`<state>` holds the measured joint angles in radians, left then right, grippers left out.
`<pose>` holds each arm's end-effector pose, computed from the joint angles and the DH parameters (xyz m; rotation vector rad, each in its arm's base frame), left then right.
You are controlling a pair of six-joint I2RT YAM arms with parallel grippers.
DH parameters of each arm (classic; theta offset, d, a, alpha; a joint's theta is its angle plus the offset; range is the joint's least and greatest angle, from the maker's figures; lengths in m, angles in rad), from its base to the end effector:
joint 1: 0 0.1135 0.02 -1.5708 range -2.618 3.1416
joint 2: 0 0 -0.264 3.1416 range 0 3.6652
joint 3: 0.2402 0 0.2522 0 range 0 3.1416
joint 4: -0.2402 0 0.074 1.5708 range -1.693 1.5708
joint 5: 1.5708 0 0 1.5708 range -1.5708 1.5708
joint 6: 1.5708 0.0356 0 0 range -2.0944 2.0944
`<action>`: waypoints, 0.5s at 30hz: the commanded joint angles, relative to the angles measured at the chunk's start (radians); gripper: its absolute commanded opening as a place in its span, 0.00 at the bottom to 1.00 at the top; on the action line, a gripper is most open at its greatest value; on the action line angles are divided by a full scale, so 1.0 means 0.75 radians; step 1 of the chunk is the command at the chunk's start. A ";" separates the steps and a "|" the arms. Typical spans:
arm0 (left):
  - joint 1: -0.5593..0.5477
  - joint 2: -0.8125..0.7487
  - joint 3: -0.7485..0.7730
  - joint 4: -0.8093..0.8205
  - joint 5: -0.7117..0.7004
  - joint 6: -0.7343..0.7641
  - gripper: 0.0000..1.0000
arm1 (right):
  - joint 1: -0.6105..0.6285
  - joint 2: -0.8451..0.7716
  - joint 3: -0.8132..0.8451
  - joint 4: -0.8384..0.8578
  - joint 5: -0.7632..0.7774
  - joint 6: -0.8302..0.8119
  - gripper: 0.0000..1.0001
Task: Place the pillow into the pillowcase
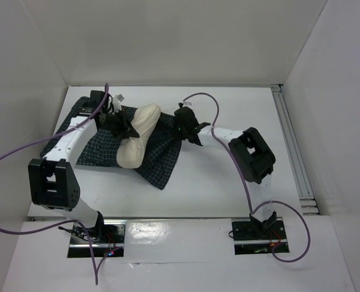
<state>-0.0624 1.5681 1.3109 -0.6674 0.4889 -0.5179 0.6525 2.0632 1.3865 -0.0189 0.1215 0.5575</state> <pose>0.3332 -0.0376 0.2890 -0.3656 2.5143 -0.8477 0.3660 0.2742 0.1694 -0.0440 2.3101 0.4990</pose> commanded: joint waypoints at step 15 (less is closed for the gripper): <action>-0.158 0.157 -0.034 -0.166 -0.281 0.202 0.00 | -0.412 -0.311 -0.484 1.229 -0.904 0.669 0.00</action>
<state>-0.1783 1.6749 1.3025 -0.6907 0.4091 -0.4156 0.3920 1.8576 0.9974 0.5037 -0.4641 0.9134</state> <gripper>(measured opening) 0.062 0.008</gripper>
